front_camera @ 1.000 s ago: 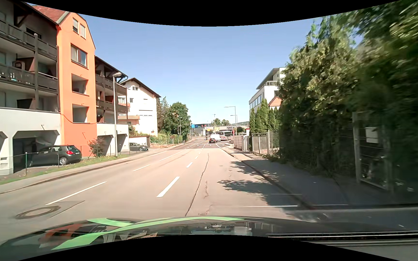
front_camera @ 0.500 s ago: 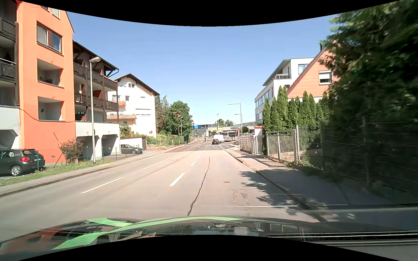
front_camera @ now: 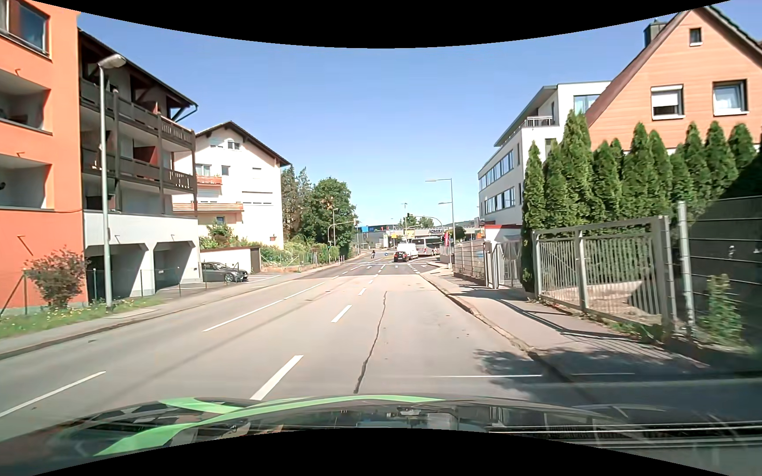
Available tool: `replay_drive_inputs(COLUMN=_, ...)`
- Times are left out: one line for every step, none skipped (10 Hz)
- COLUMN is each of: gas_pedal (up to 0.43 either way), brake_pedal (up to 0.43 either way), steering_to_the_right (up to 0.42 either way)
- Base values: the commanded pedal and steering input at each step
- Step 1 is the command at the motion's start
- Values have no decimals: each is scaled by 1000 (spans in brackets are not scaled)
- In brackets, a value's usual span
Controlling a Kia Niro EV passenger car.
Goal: Follow the waypoints while adhering to traffic rules and regulations
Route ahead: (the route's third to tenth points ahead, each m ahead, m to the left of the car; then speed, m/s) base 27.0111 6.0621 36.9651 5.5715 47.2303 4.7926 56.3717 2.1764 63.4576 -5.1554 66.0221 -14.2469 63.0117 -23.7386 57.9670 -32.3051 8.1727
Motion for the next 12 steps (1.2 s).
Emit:
replay_drive_inputs(gas_pedal=0, brake_pedal=183, steering_to_the_right=-25)
replay_drive_inputs(gas_pedal=0, brake_pedal=189, steering_to_the_right=-22)
replay_drive_inputs(gas_pedal=0, brake_pedal=189, steering_to_the_right=-18)
replay_drive_inputs(gas_pedal=0, brake_pedal=183, steering_to_the_right=-14)
replay_drive_inputs(gas_pedal=0, brake_pedal=177, steering_to_the_right=-11)
replay_drive_inputs(gas_pedal=0, brake_pedal=165, steering_to_the_right=-8)
replay_drive_inputs(gas_pedal=0, brake_pedal=159, steering_to_the_right=-6)
replay_drive_inputs(gas_pedal=0, brake_pedal=159, steering_to_the_right=-5)
replay_drive_inputs(gas_pedal=0, brake_pedal=159, steering_to_the_right=-5)
replay_drive_inputs(gas_pedal=0, brake_pedal=171, steering_to_the_right=-3)
replay_drive_inputs(gas_pedal=0, brake_pedal=177, steering_to_the_right=-2)
replay_drive_inputs(gas_pedal=0, brake_pedal=183, steering_to_the_right=-2)
